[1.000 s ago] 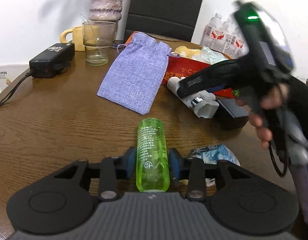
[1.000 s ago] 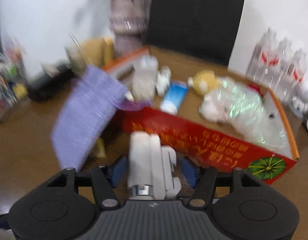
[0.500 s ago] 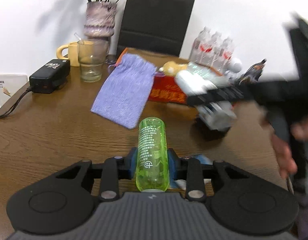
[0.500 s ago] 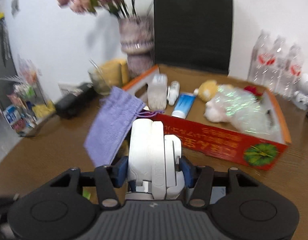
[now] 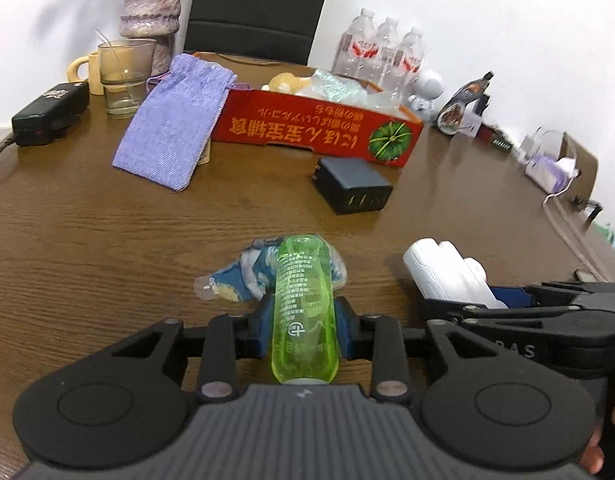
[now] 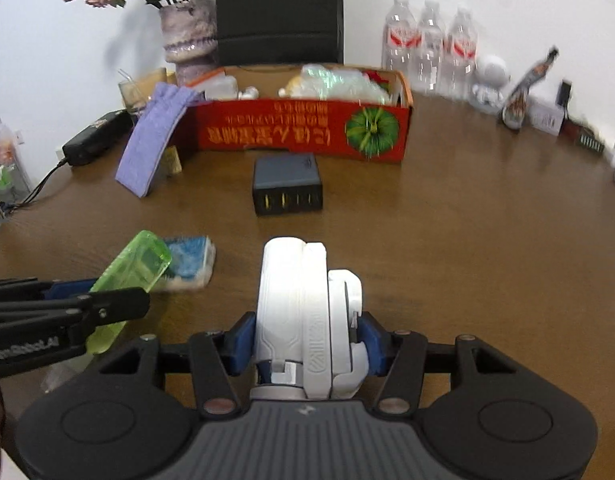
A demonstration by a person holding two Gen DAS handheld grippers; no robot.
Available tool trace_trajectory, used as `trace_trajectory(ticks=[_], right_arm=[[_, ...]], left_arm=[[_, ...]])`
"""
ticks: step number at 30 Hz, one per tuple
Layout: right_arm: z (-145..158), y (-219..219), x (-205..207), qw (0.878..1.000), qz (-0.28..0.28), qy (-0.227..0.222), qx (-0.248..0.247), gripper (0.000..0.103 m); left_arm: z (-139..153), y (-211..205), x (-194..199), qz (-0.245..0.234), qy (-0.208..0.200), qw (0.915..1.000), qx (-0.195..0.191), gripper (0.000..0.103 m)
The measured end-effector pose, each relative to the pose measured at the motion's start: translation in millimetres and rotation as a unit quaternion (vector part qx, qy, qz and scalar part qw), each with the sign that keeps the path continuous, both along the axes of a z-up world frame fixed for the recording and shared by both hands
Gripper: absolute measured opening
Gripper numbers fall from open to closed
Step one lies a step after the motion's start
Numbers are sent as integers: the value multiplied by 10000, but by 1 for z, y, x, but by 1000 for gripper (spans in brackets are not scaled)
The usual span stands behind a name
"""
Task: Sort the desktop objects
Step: 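Lift the green bottle with the left tool while the right tool lifts the white device, then carry the bottle with the left tool into the box while the right tool drops the device in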
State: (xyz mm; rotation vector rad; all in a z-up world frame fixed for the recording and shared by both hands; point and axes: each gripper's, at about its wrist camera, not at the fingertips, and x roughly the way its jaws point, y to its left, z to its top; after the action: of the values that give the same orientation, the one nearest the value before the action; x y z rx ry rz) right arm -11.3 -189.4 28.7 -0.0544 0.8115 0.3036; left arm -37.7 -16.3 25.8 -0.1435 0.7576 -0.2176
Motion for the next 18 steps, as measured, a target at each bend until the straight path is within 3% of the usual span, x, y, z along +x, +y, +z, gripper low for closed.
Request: trace_trajectory(ticks=[6,11,13,14,16,18], right_arm=[[-12,-3,-7,9997,-221,59,-51,54],[-20,-2,-12,9995,-306,46,-95,66],[-21,-1,-14,9994,-301,10,-159,69],[-21,0,-15,9994,-293,-19,-185,70],[-21,1,-16,9993,-300,-126,-207,53],[-21,2,-17,9992,-301,-182,-208,53]], left_arm=[[-3,5,-1,152,65,9998,-88,33],[-5,1,-4,48,97,9999,61,43],[-5,0,-5,-28,88,9999,129,43],[-5,-2,-6,-65,70,9998,183,36],[-6,-5,-7,-112,24,9997,231,32],[-6,-5,-8,-108,12,9997,237,31]])
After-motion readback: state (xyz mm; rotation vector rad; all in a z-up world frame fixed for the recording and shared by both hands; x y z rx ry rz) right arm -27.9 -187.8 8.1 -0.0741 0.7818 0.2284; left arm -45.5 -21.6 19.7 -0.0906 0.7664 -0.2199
